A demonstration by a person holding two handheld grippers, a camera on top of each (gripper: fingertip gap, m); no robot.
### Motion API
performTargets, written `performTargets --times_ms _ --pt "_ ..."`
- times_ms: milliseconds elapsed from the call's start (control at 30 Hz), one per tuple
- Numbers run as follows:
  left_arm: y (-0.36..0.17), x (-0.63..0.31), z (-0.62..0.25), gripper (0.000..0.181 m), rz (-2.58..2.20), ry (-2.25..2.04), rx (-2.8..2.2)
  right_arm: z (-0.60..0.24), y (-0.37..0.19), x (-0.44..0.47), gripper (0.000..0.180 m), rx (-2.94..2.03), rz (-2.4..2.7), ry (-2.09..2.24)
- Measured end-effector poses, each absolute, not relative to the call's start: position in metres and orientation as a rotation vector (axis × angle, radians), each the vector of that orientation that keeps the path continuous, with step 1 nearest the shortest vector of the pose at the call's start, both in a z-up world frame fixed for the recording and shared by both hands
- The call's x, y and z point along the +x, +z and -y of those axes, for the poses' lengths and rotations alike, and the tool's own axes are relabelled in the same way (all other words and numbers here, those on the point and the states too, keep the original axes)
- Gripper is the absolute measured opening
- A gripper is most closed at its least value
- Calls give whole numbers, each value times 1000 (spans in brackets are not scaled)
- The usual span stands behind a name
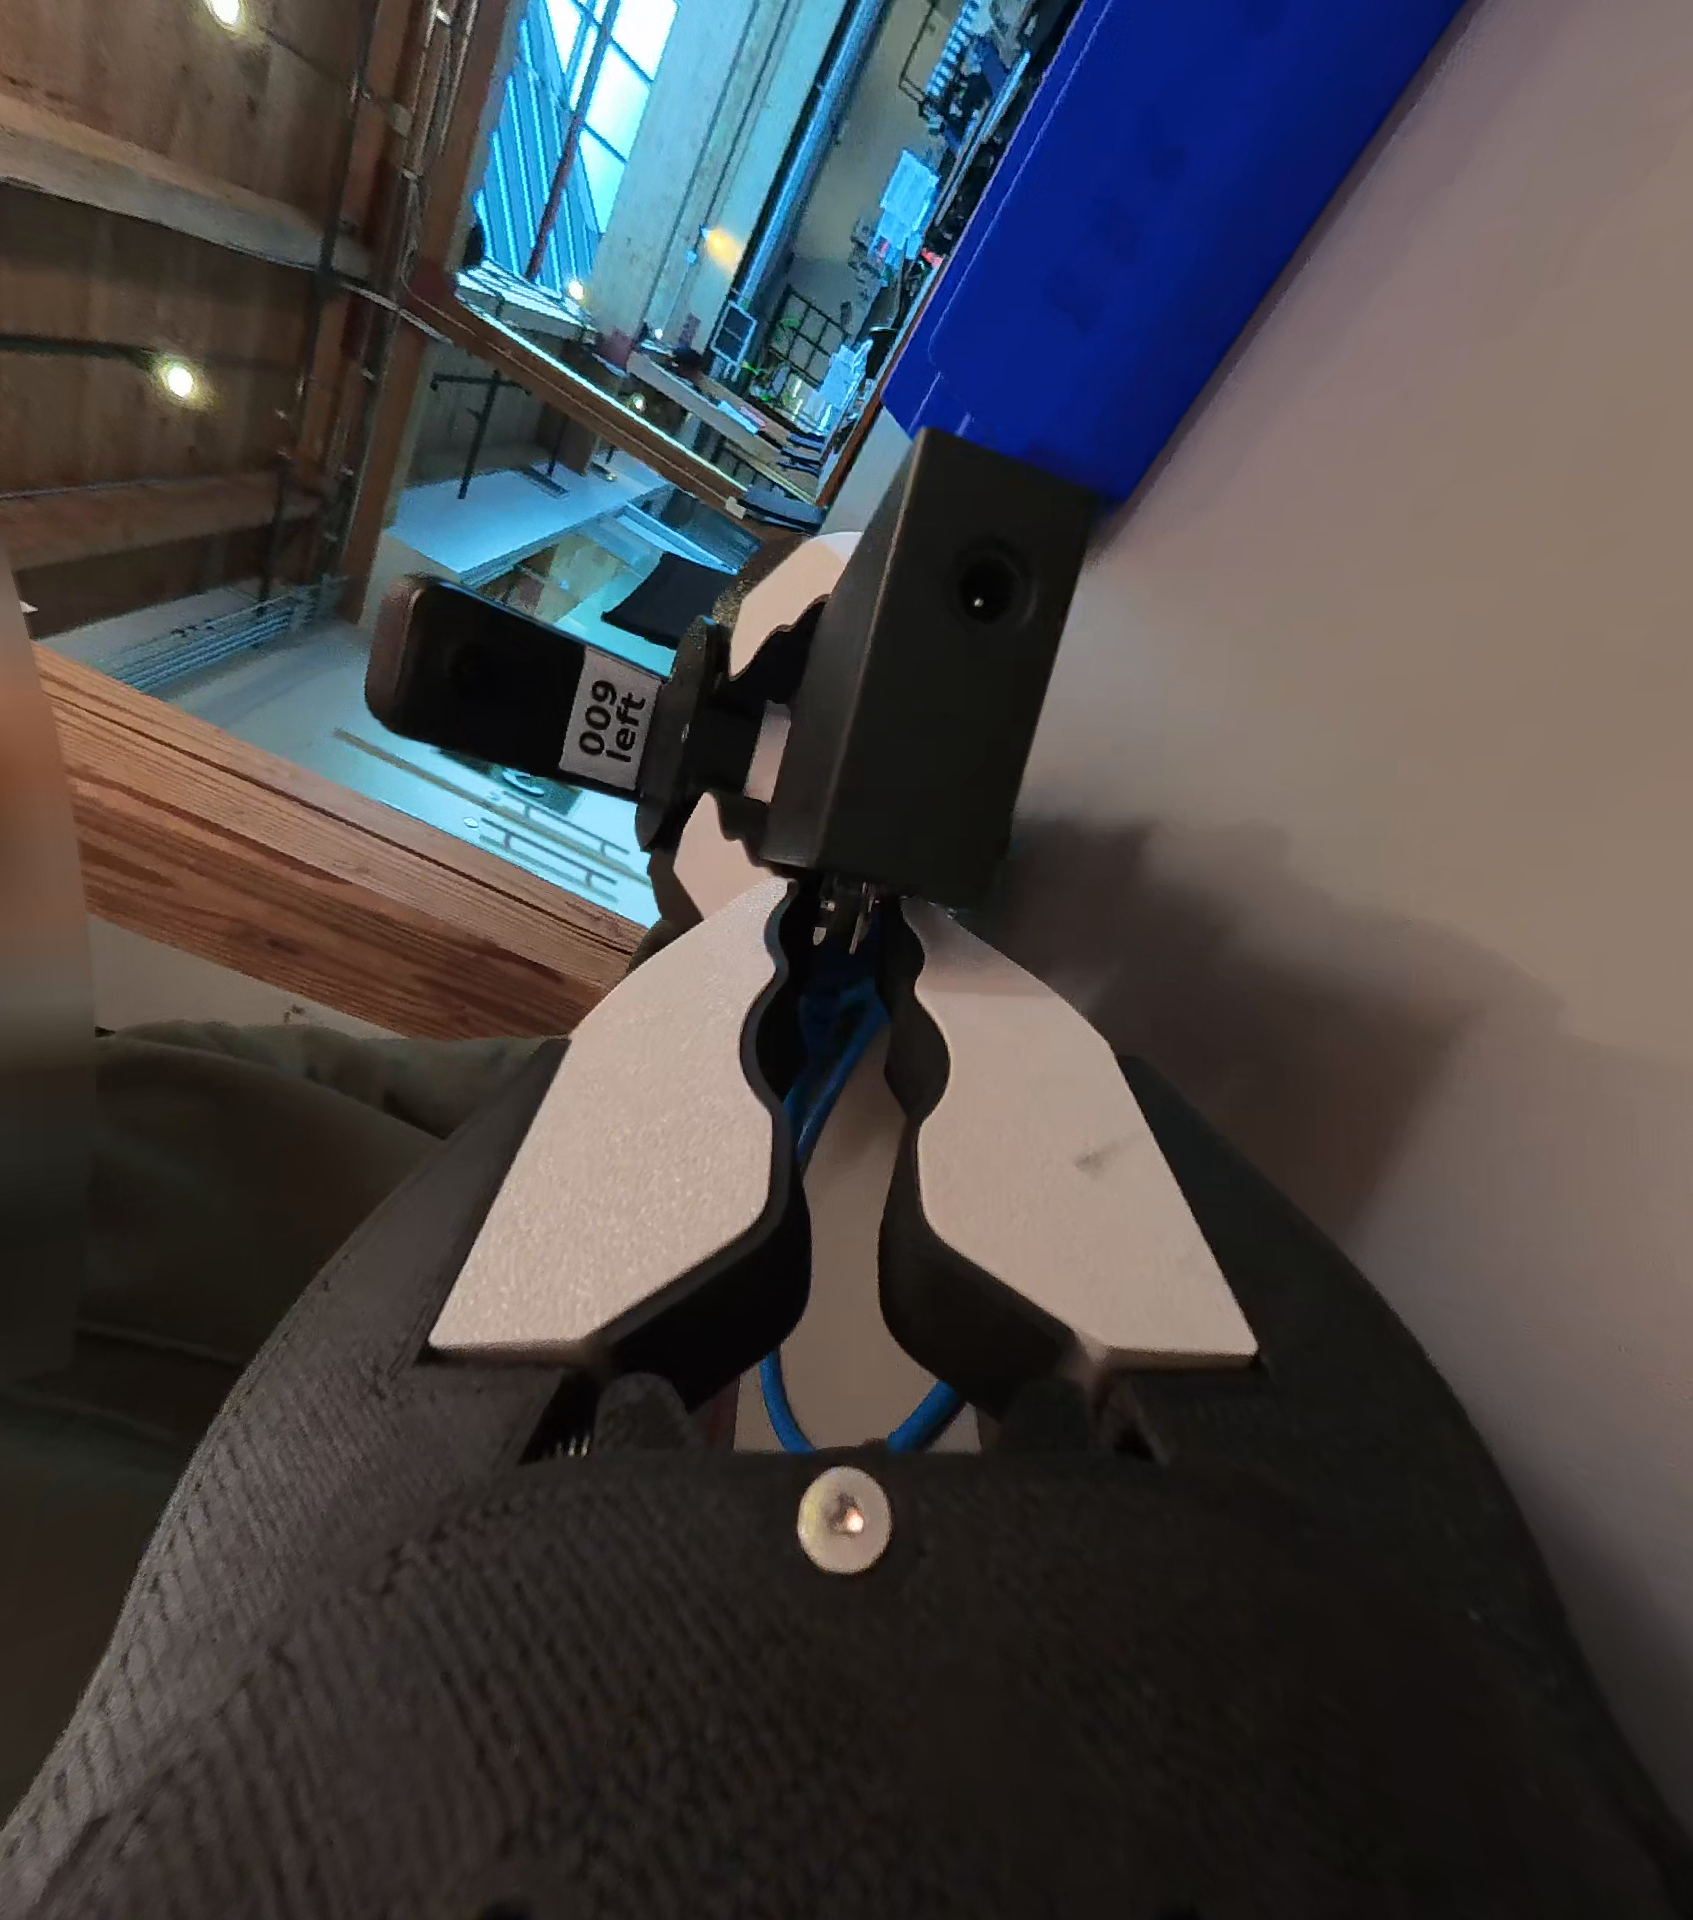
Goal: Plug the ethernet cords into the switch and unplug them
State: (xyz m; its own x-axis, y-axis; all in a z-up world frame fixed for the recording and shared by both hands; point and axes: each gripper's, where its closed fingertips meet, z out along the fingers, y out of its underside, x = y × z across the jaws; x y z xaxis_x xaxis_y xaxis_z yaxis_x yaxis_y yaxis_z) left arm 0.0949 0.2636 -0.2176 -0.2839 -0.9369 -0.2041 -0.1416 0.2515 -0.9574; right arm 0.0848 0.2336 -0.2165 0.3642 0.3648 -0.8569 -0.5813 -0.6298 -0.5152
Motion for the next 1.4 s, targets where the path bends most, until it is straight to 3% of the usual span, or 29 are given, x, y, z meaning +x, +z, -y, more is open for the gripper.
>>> performTargets --times_ms 333,500,667,800,1033,1300,1400 --pt "-220 100 -266 61 -1673 -953 -1017 -237 -220 94 15 -1817 -236 1367" --pt "-219 99 -299 61 -1598 -729 -1193 -242 -208 109 31 -1918 -34 898" --pt "-212 100 -303 61 -1490 -836 -1329 -254 -214 101 46 -1979 158 446" --pt "-209 100 -299 61 -1467 -846 -1380 -261 -216 110 12 -1978 275 130" --pt "-174 96 -280 63 -1481 -967 -1154 -253 -194 106 12 -1889 422 120" --pt "-166 72 -238 121 -1700 -1433 -1053 -215 -168 73 11 -1752 800 449" --pt "-169 69 -220 127 -1782 -1438 -973 -212 -173 66 11 -1801 911 432"
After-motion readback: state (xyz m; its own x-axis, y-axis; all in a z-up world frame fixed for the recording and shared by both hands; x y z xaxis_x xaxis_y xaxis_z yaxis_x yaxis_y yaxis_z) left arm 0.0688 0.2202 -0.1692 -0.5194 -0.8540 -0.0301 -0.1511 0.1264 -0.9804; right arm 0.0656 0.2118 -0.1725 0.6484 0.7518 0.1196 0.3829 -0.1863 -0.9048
